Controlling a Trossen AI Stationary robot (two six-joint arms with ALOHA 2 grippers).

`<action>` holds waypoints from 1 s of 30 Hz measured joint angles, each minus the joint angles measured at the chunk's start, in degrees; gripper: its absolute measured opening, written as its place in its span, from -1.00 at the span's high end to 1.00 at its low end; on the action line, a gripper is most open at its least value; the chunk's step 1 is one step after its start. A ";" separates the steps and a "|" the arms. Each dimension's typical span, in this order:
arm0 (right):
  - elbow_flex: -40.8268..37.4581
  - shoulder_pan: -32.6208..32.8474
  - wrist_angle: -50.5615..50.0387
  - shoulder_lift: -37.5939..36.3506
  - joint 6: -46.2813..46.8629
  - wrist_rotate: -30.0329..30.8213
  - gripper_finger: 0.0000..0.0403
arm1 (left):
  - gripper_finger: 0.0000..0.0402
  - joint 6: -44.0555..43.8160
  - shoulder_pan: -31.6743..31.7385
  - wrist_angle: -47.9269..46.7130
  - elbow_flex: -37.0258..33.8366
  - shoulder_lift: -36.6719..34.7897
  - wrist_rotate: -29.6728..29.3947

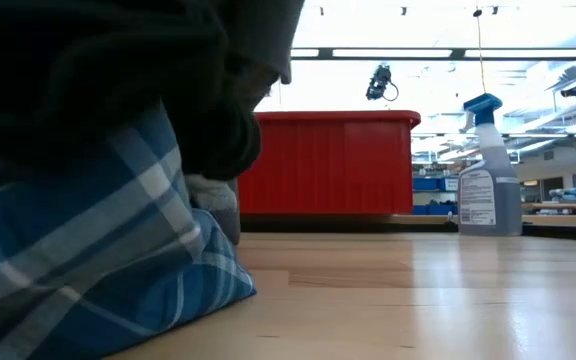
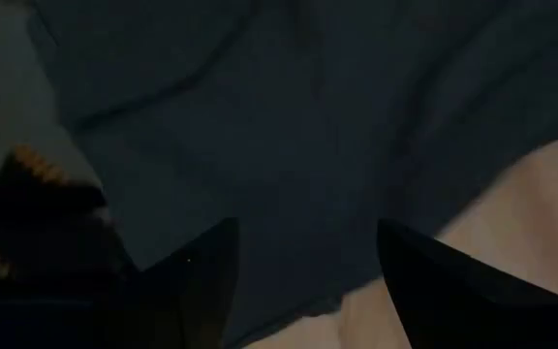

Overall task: Sort clothes
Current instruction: Put the stacked clothes into the red bin

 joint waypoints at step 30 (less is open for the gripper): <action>-10.51 2.02 -13.60 -3.46 -10.77 12.48 -0.25 | 0.04 2.18 22.62 19.33 1.93 -0.65 -18.08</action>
